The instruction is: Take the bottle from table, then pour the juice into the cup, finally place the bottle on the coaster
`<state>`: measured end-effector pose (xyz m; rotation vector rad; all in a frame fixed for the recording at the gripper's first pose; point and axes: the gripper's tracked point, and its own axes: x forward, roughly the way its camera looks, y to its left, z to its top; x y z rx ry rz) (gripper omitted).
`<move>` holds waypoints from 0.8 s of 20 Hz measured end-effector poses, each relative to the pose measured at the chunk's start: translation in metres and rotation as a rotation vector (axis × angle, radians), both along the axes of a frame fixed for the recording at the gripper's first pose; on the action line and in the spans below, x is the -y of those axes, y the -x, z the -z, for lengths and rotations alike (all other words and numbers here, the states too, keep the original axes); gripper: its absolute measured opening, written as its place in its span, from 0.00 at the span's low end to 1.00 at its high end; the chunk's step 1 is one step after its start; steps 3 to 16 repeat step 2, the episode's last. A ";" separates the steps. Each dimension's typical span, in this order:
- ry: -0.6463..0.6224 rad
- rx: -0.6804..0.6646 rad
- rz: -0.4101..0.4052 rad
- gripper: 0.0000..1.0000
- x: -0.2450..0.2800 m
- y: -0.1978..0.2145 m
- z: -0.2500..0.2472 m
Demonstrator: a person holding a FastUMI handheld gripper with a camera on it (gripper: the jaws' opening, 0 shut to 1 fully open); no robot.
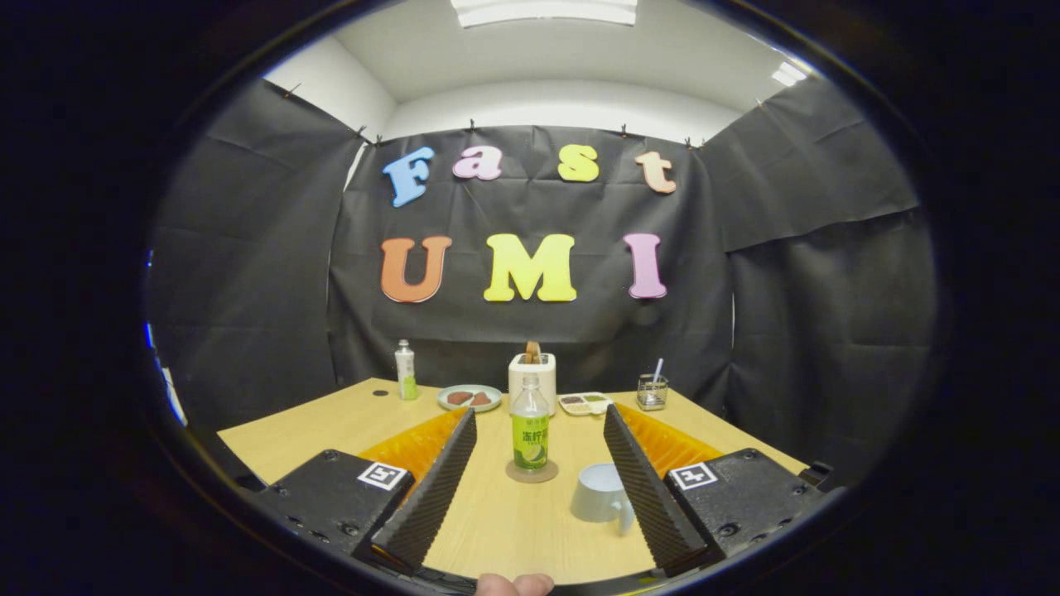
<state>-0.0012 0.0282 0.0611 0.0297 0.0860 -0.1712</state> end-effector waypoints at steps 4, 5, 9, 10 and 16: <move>0.001 0.003 0.002 1.00 0.003 -0.002 0.000; 0.001 0.003 0.002 1.00 0.003 -0.002 0.000; 0.001 0.003 0.002 1.00 0.003 -0.002 0.000; 0.001 0.003 0.002 1.00 0.003 -0.002 0.000; 0.001 0.003 0.002 1.00 0.003 -0.002 0.000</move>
